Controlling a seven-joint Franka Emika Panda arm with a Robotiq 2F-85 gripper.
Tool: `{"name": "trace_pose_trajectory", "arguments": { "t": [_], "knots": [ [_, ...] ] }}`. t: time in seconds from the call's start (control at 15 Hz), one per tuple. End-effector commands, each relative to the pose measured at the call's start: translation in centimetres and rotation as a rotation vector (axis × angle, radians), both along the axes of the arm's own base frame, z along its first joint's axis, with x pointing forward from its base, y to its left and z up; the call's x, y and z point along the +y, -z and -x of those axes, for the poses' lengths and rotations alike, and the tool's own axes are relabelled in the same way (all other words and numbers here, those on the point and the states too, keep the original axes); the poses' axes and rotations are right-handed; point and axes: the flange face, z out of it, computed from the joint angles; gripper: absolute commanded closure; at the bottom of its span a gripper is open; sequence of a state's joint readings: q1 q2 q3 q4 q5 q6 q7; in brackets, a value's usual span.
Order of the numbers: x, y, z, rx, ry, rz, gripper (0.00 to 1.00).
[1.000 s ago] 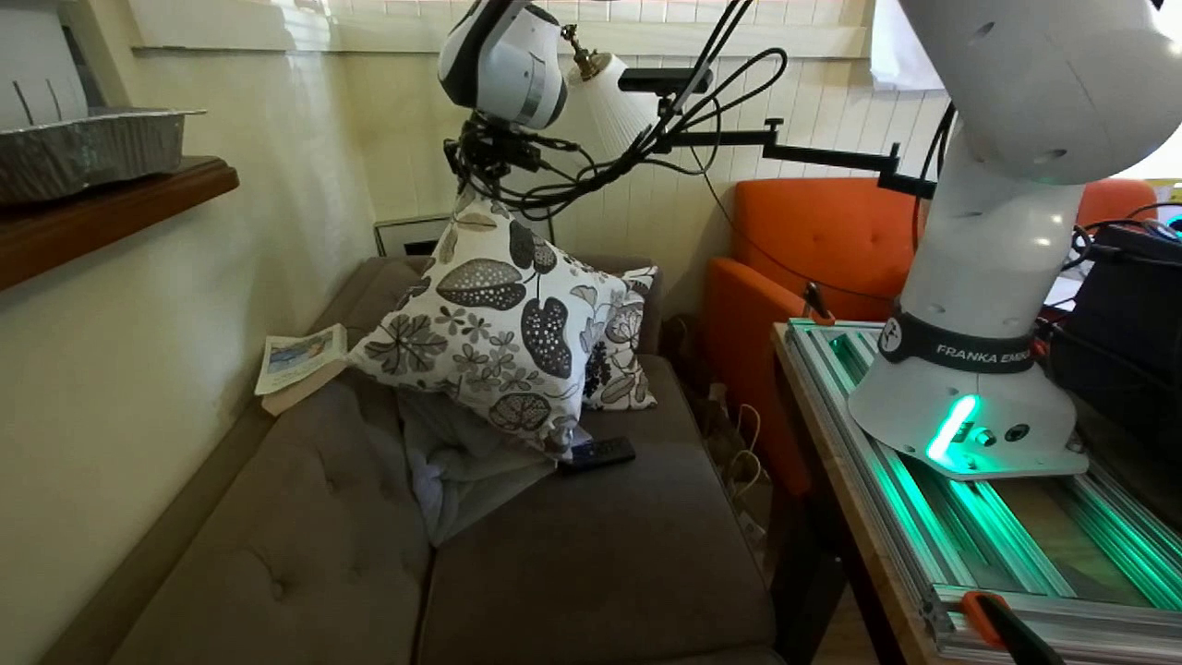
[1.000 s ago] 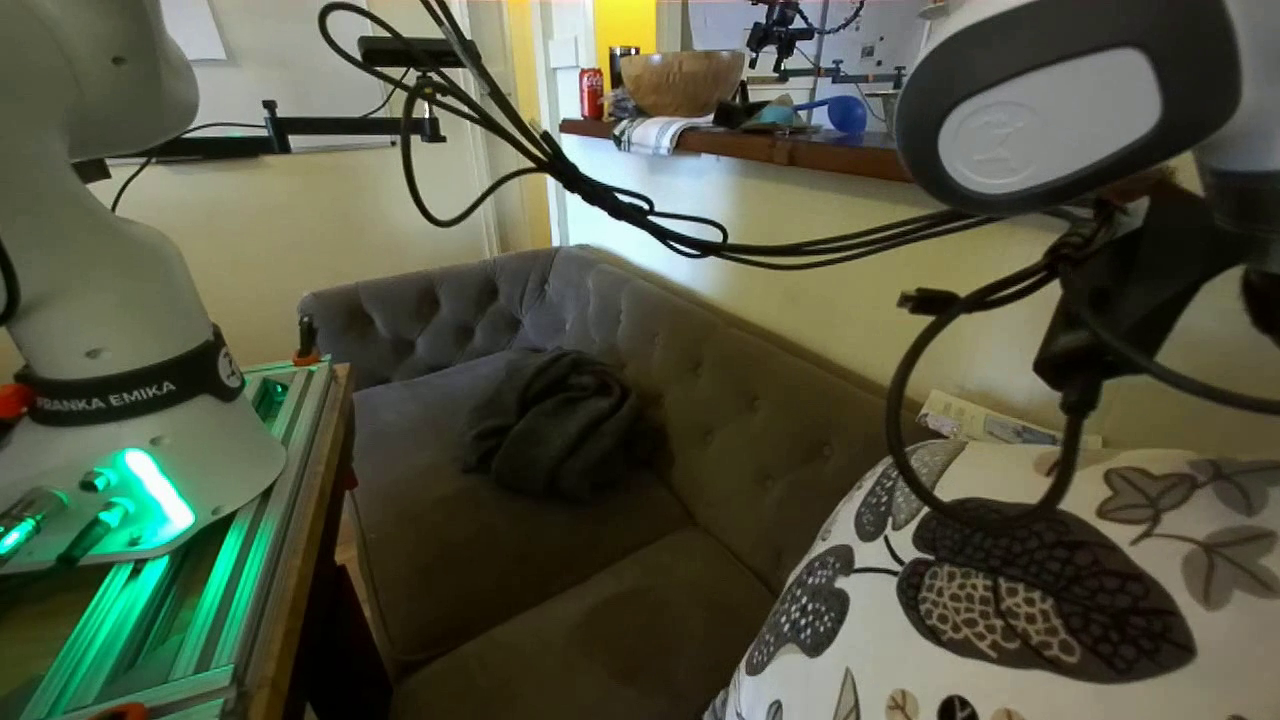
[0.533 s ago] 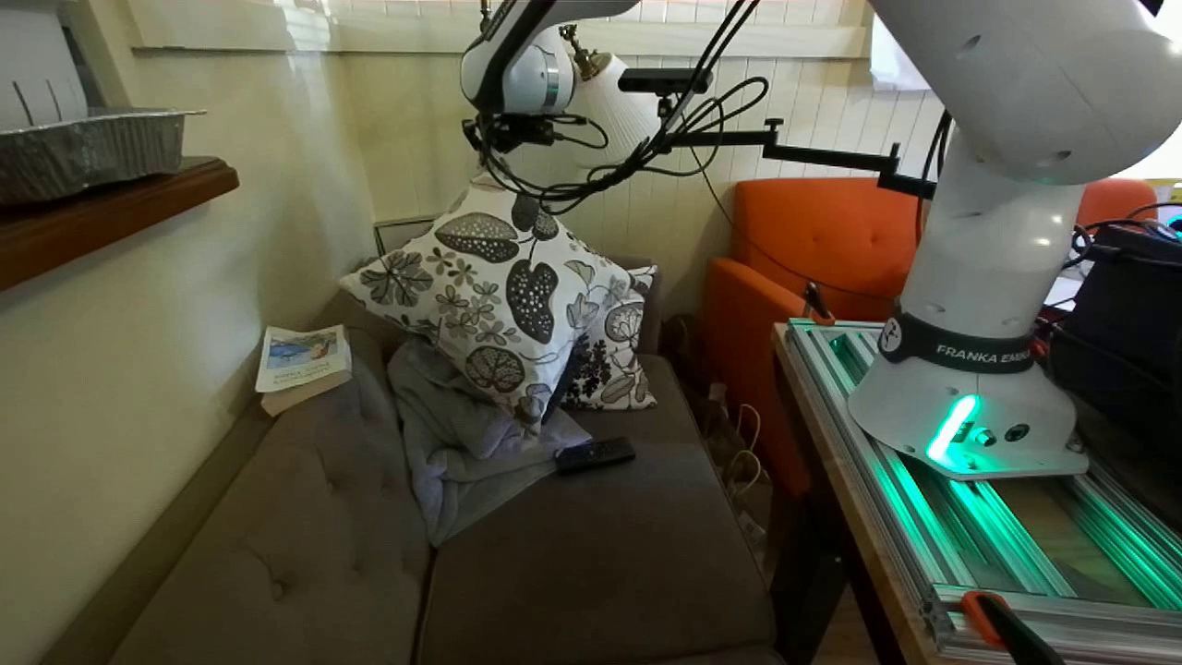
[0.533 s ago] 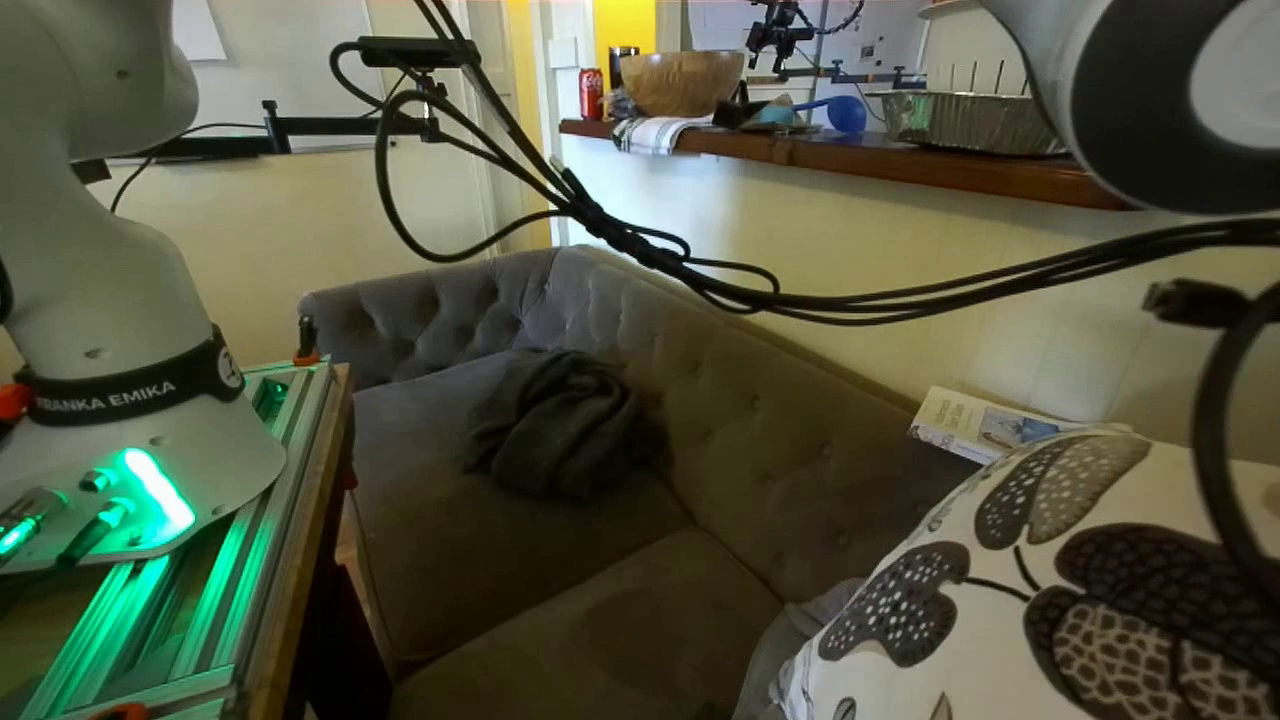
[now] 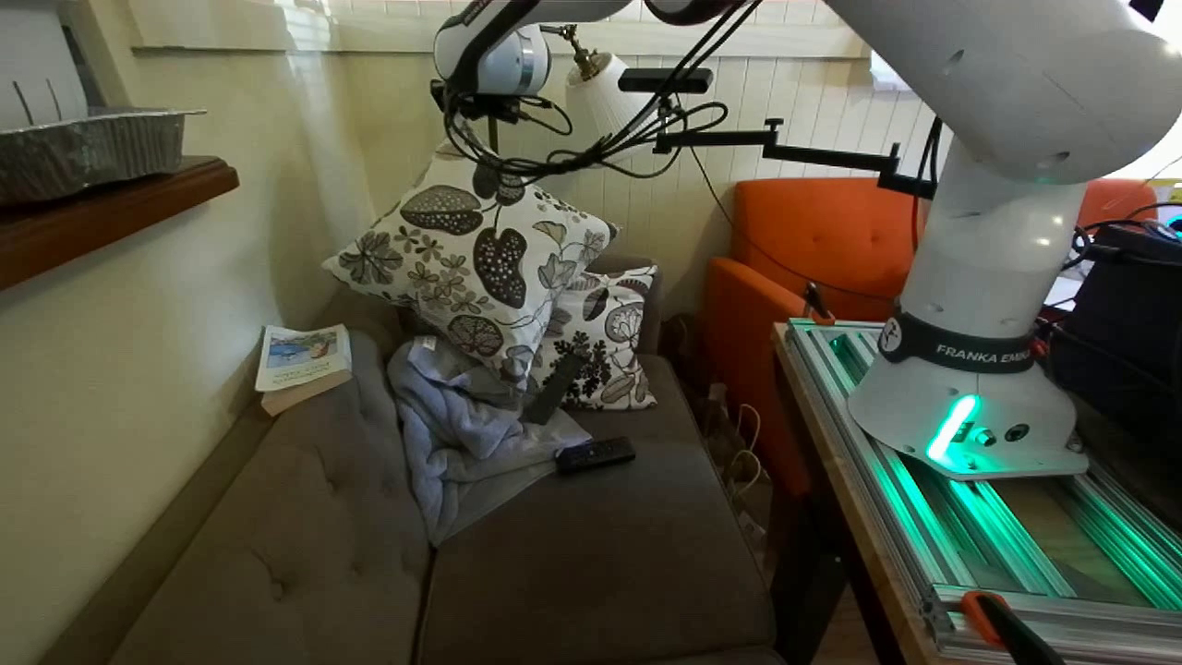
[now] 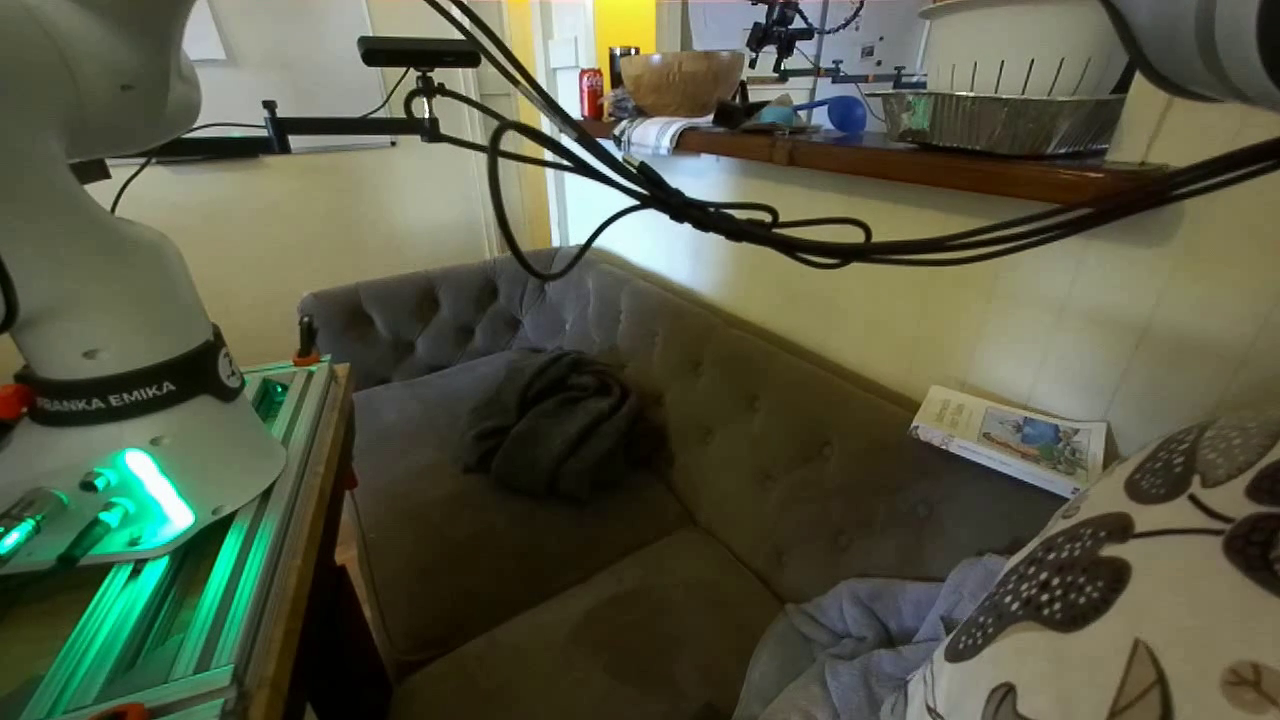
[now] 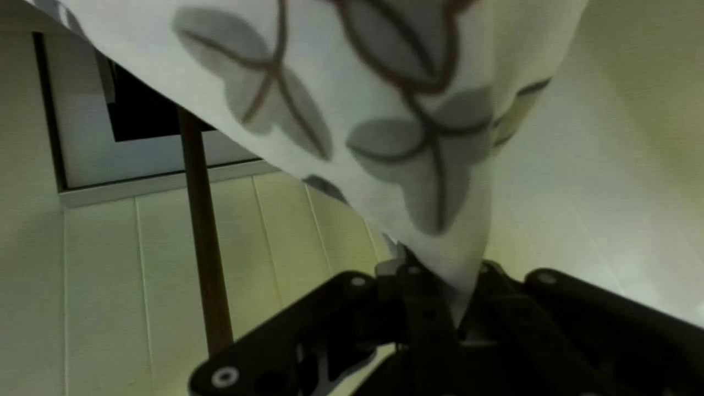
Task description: Move the left pillow to the right
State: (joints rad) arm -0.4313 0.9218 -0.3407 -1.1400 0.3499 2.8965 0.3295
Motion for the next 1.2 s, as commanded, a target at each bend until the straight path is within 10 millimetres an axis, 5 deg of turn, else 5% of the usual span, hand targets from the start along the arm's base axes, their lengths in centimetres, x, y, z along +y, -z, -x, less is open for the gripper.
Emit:
{"name": "trace_pose_trajectory", "arguments": {
  "t": [0.0,0.47,0.6,0.93,1.13],
  "knots": [
    [-0.9,-3.2,-2.0,-0.157,0.019,0.061,0.95],
    [-0.3,-1.7,-3.9,-0.299,0.029,0.064,0.95],
    [-0.3,-0.6,-4.1,-0.336,0.048,0.063,0.65],
    [0.5,-2.8,-3.8,-0.483,0.069,0.171,0.32],
    [0.4,-3.6,-4.3,-0.384,0.102,0.137,0.1]
  ]
}}
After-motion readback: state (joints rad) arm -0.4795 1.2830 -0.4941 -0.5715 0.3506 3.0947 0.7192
